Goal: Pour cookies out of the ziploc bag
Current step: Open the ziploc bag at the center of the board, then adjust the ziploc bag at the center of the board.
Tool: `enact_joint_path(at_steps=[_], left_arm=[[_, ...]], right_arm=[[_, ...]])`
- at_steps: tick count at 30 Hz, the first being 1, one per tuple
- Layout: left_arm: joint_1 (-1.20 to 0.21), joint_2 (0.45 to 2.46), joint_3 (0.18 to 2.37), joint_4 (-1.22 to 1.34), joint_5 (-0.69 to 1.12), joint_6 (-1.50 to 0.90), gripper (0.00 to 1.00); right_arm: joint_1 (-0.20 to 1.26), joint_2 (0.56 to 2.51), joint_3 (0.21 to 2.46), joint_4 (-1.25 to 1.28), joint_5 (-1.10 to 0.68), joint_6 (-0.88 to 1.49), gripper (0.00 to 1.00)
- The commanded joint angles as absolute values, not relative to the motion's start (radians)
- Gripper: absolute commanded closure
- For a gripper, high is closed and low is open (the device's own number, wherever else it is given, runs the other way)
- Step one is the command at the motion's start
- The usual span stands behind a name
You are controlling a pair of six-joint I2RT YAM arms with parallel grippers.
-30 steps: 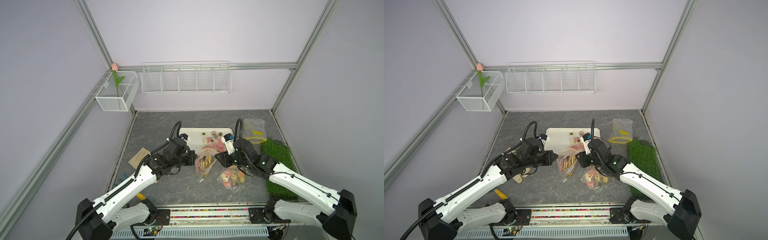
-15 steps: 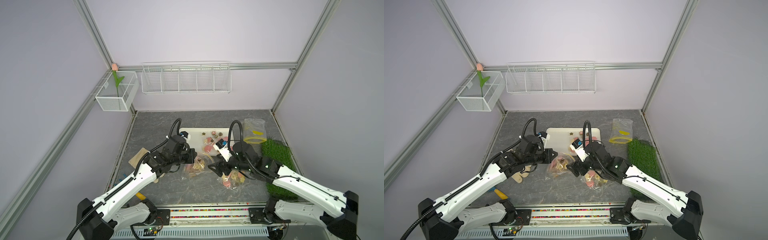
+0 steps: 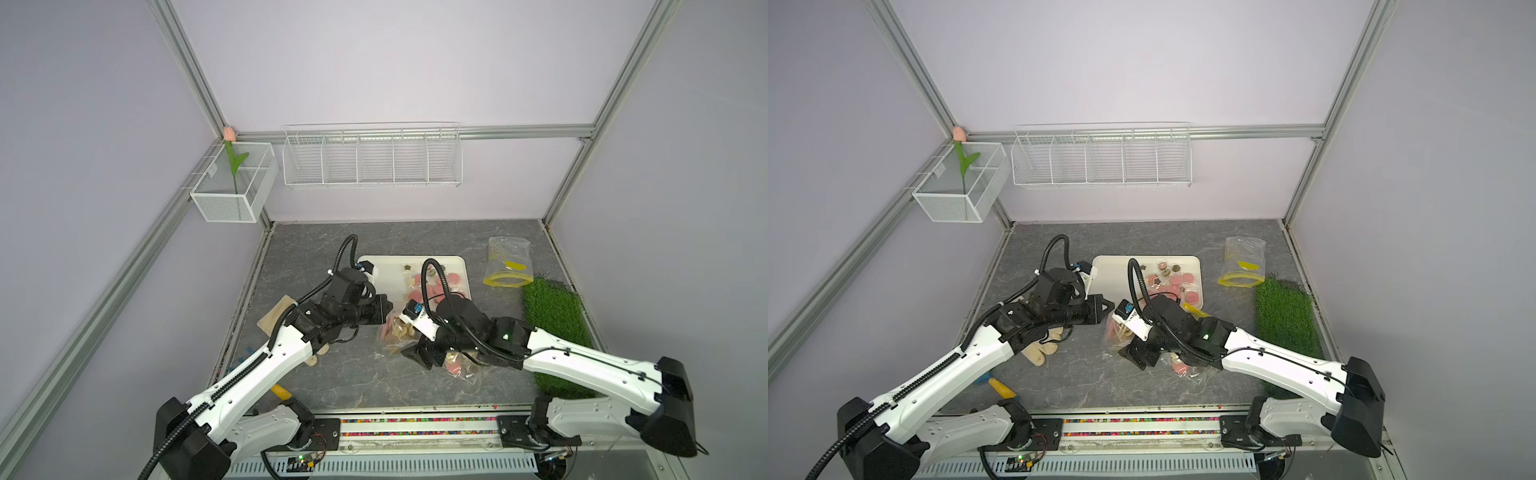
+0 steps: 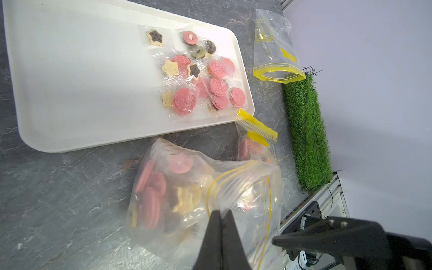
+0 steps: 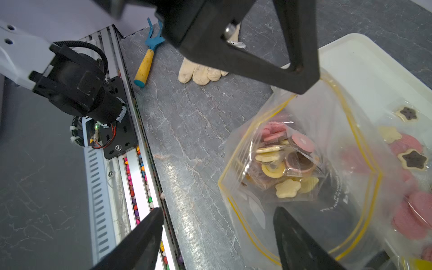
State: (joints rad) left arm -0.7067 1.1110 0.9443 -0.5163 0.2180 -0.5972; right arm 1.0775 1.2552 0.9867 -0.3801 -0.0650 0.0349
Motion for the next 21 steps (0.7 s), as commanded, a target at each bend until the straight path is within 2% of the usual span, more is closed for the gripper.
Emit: enact_joint_path(at_steps=[1, 7, 10, 17, 20, 21], left_arm=[[-0.700, 1.093, 0.926, -0.462, 0.248, -0.609, 1.00], [-0.687, 1.094, 0.906, -0.439, 0.271, -0.620, 1.00], [-0.683, 1.094, 0.907, -0.437, 0.284, -0.626, 1.00], [-0.679, 1.081, 0.887, -0.426, 0.289, -0.634, 1.00], [-0.677, 1.078, 0.884, -0.436, 0.290, -0.629, 1.00], [-0.676, 1.074, 0.883, -0.443, 0.288, -0.627, 0.92]], right_arm=[[1.095, 1.290, 1.011, -0.324, -0.044, -0.008, 0.25], [1.119, 1.352, 1.014, -0.261, 0.011, -0.017, 0.29], [1.126, 1.376, 1.014, -0.237, 0.067, -0.009, 0.35], [1.136, 1.416, 1.022, -0.216, 0.101, 0.022, 0.59], [1.141, 1.426, 1.036, -0.220, 0.100, 0.049, 0.78], [1.141, 1.427, 1.041, -0.219, 0.098, 0.064, 0.84]])
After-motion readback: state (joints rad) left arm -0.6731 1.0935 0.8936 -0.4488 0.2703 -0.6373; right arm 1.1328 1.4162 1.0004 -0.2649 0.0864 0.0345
